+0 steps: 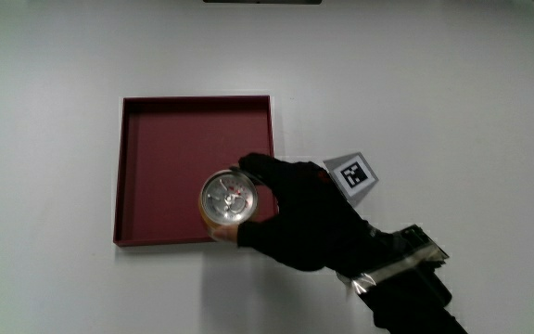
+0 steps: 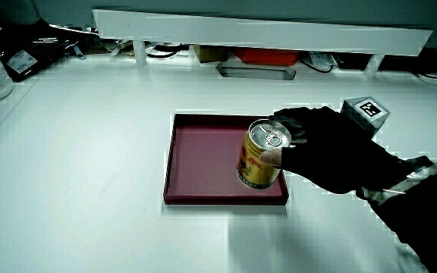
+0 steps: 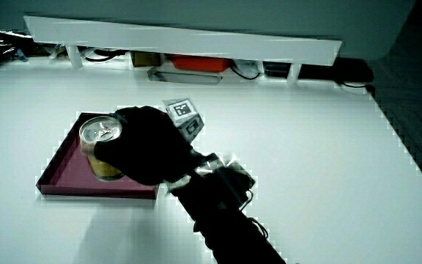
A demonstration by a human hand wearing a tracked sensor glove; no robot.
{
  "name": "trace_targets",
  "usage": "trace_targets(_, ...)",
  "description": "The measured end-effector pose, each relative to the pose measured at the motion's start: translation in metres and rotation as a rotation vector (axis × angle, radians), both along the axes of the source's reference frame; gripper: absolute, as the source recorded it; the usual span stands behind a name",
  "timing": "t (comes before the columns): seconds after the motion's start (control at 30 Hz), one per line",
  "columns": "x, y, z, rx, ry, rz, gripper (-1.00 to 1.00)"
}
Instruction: Pick red bull from plate
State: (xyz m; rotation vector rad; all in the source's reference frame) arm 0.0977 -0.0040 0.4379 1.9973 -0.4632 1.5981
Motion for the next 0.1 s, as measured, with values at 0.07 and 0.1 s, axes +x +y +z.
trace_targets(0.07,0.0039,0.0044,-0.0013,0.074,0.016,-0.03,1.0)
trace_targets(0.1,0.0039,0.0078,-0.0066,0.061,-0.015,-0.035,1.0)
